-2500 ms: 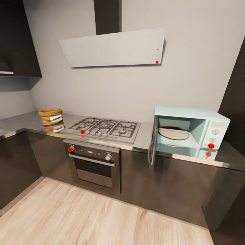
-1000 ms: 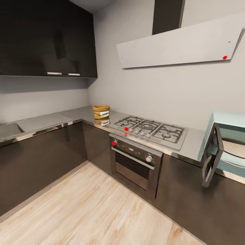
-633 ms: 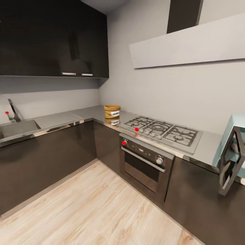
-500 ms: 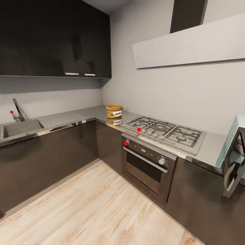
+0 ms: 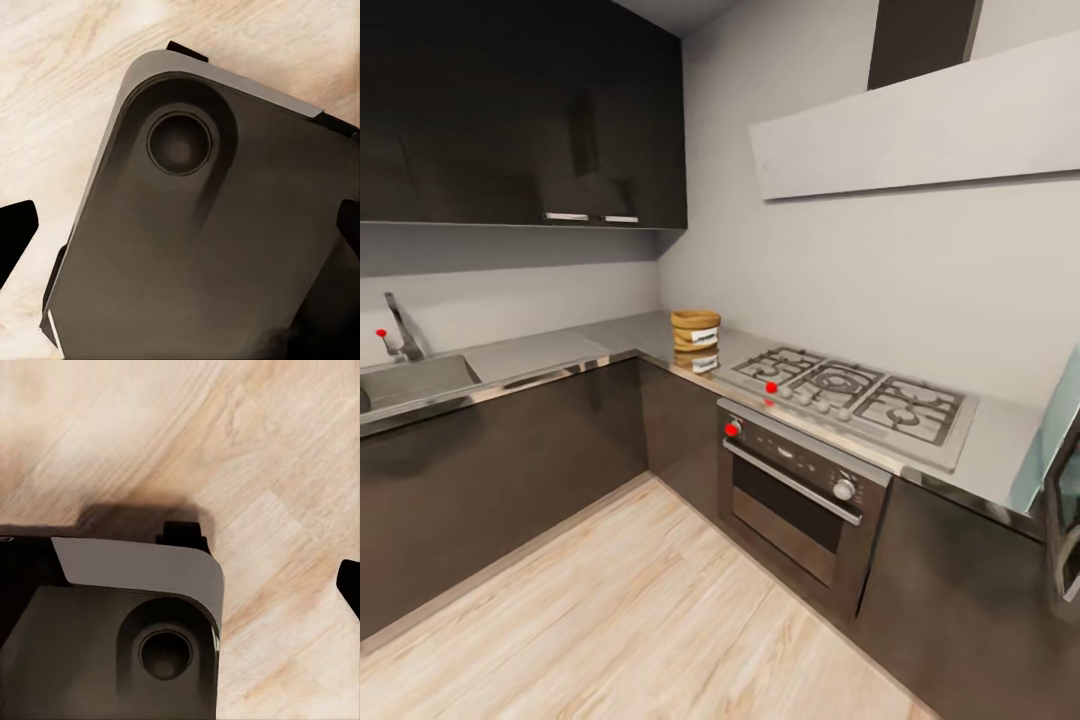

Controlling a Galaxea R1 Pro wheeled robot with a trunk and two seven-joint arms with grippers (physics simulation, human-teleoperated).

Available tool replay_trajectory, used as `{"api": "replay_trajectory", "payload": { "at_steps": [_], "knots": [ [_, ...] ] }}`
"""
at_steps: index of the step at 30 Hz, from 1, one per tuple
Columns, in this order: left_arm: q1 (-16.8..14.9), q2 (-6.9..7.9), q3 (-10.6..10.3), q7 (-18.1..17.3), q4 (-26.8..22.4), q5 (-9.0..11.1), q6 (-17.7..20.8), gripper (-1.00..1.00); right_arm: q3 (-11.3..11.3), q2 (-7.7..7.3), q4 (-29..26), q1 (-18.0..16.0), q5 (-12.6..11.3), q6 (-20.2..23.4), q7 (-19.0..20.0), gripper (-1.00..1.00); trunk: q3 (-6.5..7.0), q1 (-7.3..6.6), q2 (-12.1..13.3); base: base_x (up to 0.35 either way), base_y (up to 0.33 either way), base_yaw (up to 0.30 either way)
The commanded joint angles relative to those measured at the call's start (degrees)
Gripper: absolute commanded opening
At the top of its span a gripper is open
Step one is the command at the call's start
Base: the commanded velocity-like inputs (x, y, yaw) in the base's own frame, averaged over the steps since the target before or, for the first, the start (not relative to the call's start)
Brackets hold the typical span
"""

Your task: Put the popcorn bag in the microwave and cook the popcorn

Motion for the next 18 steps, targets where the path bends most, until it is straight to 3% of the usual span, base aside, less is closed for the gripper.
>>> {"api": "replay_trajectory", "payload": {
  "at_steps": [1, 10, 18],
  "knots": [
    [-0.03, 0.08, 0.0, -0.09, 0.04, 0.24, -0.11, 1.0, 0.43, 0.0, 0.15, -0.08, -0.55, 0.07, 0.15, 1.0, -0.06, 0.03, -0.03, 0.323, 0.0, 0.0],
    [-0.03, 0.15, 0.01, -0.13, 0.04, 0.23, -0.06, 1.0, 0.22, 0.08, 0.15, -0.08, -1.24, -0.32, 0.02, 1.0, -0.06, 0.03, -0.03, 0.325, 0.0, 0.007],
    [-0.03, 0.09, -0.02, -0.09, 0.04, 0.16, -0.21, 1.0, 0.21, 0.09, 0.15, -0.08, -0.74, -0.63, -0.04, 1.0, -0.06, 0.03, -0.03, 0.325, 0.0, 0.25]
  ]
}}
